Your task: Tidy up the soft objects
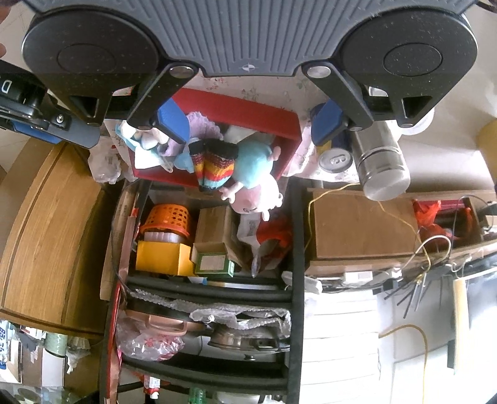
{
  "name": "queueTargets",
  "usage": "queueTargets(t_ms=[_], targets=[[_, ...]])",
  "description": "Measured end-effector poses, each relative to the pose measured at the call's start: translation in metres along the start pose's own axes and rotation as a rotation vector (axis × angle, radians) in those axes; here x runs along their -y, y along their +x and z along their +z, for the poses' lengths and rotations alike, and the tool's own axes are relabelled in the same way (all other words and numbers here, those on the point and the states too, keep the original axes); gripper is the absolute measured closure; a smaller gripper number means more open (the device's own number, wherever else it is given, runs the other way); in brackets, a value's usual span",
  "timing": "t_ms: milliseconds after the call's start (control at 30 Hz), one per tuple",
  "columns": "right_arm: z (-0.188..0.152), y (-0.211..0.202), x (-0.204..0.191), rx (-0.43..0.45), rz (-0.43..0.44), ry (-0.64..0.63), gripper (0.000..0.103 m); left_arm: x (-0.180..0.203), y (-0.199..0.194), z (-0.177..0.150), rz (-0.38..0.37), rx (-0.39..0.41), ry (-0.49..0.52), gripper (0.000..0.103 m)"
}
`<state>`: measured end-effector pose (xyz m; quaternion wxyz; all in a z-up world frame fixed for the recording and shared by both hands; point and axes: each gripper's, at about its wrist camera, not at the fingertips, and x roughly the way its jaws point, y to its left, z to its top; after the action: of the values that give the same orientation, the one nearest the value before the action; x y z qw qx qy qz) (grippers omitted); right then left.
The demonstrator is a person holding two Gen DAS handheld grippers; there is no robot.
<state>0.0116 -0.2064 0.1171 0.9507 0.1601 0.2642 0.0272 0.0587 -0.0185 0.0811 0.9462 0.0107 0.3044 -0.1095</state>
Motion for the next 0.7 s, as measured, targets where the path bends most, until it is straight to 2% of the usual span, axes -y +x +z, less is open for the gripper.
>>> queueTargets(t_ms=[700], targets=[[-0.0017, -0.0014, -0.0032, 0.019, 0.002, -0.001, 0.065, -0.002, -0.0012, -0.0029, 0.0, -0.002, -0.017, 0.016]])
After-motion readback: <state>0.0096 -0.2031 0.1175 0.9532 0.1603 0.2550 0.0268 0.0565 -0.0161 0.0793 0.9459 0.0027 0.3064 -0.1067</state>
